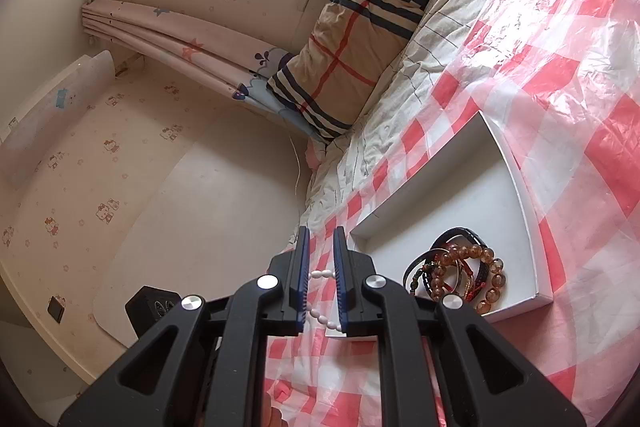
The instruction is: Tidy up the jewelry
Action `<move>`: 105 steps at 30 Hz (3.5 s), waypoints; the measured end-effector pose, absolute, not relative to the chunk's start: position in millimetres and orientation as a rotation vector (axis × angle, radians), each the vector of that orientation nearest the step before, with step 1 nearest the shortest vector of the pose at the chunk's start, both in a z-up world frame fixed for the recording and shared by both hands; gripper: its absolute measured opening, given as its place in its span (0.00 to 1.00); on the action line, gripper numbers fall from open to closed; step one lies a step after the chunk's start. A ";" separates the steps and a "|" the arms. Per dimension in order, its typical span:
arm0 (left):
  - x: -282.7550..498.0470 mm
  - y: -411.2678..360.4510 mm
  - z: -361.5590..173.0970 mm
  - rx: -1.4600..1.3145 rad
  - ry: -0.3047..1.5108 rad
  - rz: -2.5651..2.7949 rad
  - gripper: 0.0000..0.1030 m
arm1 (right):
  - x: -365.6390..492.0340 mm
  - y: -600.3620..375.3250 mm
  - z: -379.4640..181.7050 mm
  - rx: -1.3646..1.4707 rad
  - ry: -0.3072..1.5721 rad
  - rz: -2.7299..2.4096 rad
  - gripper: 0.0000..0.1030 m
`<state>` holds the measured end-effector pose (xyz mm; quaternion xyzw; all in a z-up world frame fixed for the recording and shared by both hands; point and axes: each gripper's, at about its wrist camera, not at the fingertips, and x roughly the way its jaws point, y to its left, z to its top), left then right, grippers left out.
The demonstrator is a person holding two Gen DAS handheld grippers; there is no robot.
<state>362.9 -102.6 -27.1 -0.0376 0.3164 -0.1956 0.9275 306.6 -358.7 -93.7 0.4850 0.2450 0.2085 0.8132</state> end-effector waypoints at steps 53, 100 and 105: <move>57.0 -38.2 59.1 0.103 0.625 -0.308 0.93 | 12.9 -258.5 24.8 0.238 0.702 -0.009 0.93; -69.8 5.0 24.6 0.113 0.633 -0.263 0.93 | -114.5 -177.7 6.9 0.205 0.658 -0.044 0.93; -71.2 5.9 27.4 0.112 0.628 -0.259 0.93 | -115.1 -177.0 7.4 0.204 0.656 -0.045 0.93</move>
